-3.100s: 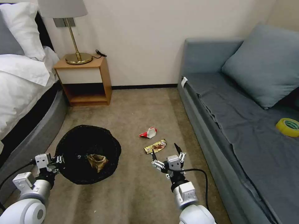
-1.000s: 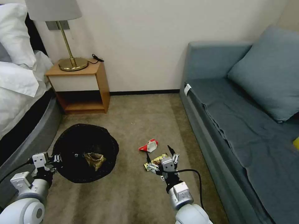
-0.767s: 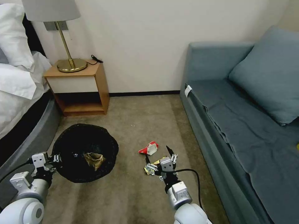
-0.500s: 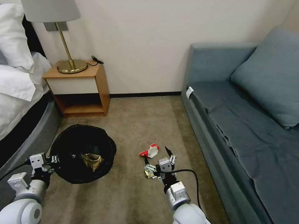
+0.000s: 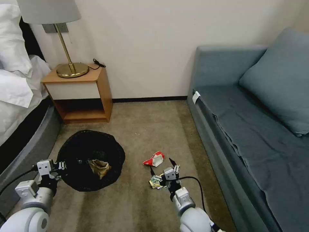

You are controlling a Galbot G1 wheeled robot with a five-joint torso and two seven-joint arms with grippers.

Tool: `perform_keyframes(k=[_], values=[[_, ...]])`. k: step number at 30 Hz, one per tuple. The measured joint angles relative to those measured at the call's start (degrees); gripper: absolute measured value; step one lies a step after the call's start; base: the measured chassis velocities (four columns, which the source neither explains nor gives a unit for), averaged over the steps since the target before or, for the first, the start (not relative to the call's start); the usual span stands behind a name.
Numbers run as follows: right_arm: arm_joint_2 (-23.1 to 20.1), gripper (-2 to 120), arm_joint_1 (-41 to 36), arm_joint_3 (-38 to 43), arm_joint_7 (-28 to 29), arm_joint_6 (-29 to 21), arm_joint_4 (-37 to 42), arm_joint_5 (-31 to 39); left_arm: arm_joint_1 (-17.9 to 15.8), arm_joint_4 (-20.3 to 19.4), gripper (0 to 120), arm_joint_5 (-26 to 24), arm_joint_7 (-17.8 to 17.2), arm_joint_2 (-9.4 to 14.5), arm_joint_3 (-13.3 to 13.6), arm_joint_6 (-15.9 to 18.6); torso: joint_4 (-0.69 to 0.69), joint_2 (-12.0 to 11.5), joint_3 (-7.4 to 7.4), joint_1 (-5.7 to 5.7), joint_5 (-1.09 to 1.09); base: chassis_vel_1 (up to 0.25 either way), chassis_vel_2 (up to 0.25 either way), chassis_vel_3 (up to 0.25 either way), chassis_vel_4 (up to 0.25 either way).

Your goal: Pick up the trash bin, then pick up the garbage on the floor and place it into the trash bin.

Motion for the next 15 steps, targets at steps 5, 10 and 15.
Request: perform_keyframes(k=[5, 10, 15], values=[[1.5, 100, 6.3, -4.2, 3.9, -4.8, -6.6, 13.1, -0.6, 1.0, 1, 0.9, 0.4, -0.2, 1.1, -1.2, -0.01, 0.0, 0.0, 0.0, 0.0, 0.0, 0.0, 0.0, 0.0], [5.4, 100, 10.9, -5.6, 9.0, -11.1, -13.1, 23.9, -1.3, 2.6, 1, 0.7, 1.1, 1.0, 1.1, -2.3, 0.0, 0.0, 0.0, 0.0, 0.0, 0.0, 0.0, 0.0, 0.0], [8.1, 100, 13.1, -4.7, 12.4, -14.9, -17.3, 32.7, -1.8, 3.2, 1, 0.4, 1.3, 1.5, 0.9, -2.8, 0.0, 0.0, 0.0, 0.0, 0.0, 0.0, 0.0, 0.0, 0.0]])
